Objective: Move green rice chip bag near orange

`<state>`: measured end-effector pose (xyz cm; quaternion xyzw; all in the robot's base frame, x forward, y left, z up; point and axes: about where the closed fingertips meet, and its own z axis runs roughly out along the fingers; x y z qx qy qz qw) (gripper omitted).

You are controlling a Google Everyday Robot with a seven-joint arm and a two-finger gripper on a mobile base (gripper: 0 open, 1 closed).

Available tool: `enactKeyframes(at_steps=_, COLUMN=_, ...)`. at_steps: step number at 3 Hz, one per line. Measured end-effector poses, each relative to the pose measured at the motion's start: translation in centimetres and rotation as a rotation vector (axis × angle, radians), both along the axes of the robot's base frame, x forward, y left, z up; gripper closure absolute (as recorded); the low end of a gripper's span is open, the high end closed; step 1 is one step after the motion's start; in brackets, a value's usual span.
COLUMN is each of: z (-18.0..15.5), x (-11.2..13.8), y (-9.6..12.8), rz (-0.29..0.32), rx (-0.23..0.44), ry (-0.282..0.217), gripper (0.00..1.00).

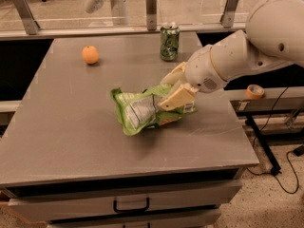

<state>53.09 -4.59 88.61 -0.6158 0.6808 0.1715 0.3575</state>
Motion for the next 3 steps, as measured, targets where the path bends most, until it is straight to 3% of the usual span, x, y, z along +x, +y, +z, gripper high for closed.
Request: enactKeyframes(at_steps=3, z=1.0, x=10.1, y=-0.7, rz=-0.234, rx=0.028, ry=-0.061, gripper=1.0)
